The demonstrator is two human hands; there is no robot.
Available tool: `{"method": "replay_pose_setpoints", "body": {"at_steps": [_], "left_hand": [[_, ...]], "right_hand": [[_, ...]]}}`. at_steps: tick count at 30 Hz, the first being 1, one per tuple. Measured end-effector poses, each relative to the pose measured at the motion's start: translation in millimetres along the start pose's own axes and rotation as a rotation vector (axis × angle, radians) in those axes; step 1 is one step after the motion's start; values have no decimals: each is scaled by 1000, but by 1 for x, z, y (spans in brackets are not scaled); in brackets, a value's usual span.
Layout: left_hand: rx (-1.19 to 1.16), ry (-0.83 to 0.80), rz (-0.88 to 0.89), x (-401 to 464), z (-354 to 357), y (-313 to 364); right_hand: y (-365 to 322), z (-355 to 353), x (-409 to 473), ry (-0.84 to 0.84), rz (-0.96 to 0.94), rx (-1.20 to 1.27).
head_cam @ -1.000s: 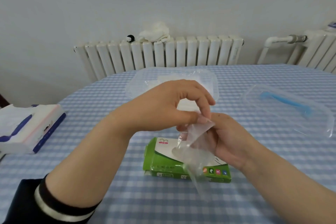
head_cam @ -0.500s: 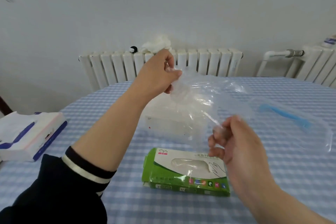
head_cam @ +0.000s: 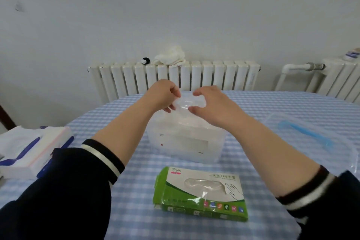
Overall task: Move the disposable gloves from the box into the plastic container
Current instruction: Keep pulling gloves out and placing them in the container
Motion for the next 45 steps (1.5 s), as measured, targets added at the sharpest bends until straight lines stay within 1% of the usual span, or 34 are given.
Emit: {"method": "replay_pose_setpoints", "body": {"at_steps": [2,5,8,11,13,17,19,22,24,28,30,33,36,39,41,43,45], "left_hand": [[112,-80,-11,4,3,-10],[427,-222,35,5,9,-16],[772,-305,100,6,21,-20],[1081,-305,178,9,28,-27],[1125,-333,184,10,30,-35],[946,-379,82,0,27,-40],[948,-394,14,-7,29,-43],[980,-345,-25,-14,31,-45],[1004,-313,-13,-16,30,-43],[1007,-319,-1,-21,27,-42],[1001,-325,6,-21,26,-42],[991,-317,8,-23,20,-39],[936,-197,43,-24,7,-28],[765,-62,75,-29,-12,-19],[663,30,86,-31,-24,-21],[599,113,107,-35,-32,-26],[520,176,125,-41,-36,-30]], "right_hand": [[5,16,15,-201,69,-205],[10,42,25,-471,119,-392],[13,60,26,-598,145,-472],[21,65,22,-653,234,-424],[25,69,24,-699,211,-447],[32,76,33,-763,110,-502],[33,73,37,-736,73,-485],[30,65,41,-676,47,-420],[27,56,42,-634,52,-339],[20,32,39,-523,73,-170],[19,15,34,-464,66,-159],[20,-15,26,-325,51,-174],[25,-36,16,-175,23,-38],[28,-45,0,-1,-28,69],[27,-43,-17,105,-77,183],[21,-35,-33,124,-148,329],[12,-22,-51,68,-205,465]]}}
Point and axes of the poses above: each hand's wrist, its own x-axis towards the middle knuckle, its own z-axis out of the palm, y = z × x, the point moved 7 cm from there along x, towards the middle knuckle, and after that the axes turned 3 degrees about -y, right-handed, at the moved point
